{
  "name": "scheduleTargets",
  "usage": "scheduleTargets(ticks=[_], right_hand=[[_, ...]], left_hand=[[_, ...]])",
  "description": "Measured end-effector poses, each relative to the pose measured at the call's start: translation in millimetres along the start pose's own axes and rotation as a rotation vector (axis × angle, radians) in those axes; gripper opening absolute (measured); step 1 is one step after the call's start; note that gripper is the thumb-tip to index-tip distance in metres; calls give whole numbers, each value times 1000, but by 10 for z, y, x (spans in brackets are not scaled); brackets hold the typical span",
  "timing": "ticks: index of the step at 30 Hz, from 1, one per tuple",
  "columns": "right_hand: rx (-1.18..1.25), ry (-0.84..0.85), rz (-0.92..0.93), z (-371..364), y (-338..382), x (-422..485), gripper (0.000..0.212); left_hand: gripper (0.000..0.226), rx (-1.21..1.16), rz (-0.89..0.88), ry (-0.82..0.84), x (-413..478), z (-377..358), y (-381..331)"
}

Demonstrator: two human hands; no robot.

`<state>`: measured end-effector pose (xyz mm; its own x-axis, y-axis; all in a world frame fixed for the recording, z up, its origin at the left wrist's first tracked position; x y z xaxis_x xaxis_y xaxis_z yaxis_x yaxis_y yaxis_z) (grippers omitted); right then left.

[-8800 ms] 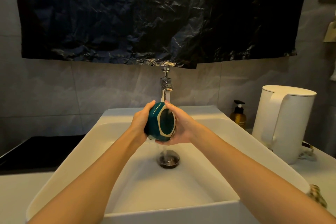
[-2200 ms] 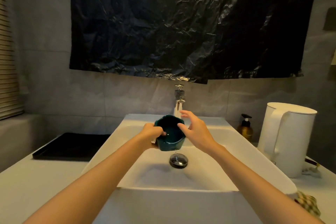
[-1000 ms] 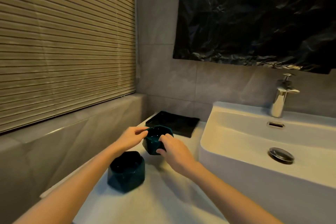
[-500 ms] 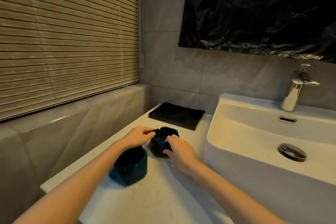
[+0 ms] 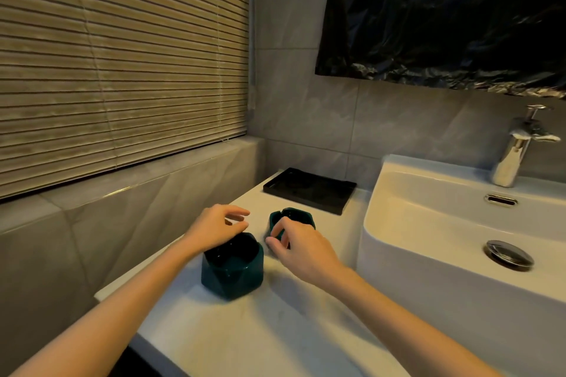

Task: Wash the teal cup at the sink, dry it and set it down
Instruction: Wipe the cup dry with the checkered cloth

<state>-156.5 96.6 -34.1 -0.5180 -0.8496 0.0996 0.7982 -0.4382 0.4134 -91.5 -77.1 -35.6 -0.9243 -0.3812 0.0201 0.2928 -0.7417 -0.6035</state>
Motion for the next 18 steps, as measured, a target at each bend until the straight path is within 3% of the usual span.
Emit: scheduleTargets(ticks=[4, 9, 12, 15, 18], right_hand=[[157, 376, -234, -296, 94, 138, 51], [373, 625, -436, -324, 221, 176, 42], [257, 605, -443, -289, 301, 206, 31], [51, 453, -290, -203, 375, 224, 32], [53, 360, -230, -35, 413, 131, 33]], left_hand=[[35, -86, 99, 59, -210, 27, 249], [14, -239, 246, 135, -429, -66, 392], [20, -253, 274, 127, -461, -82, 378], [25, -251, 222, 129, -486, -66, 285], [29, -301, 110, 48, -530, 32, 57]])
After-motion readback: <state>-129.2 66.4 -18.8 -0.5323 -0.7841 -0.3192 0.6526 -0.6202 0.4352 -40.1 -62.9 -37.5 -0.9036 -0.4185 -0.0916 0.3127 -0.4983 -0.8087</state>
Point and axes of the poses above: each hand's wrist, its own x-axis towards the middle knuckle, its own z-axis out of the back of the hand, y = z × x, the point moved 5 cm from there along x, towards the middle knuckle, and after that the axes turned 12 degrees about y, right-handed, at the moved point
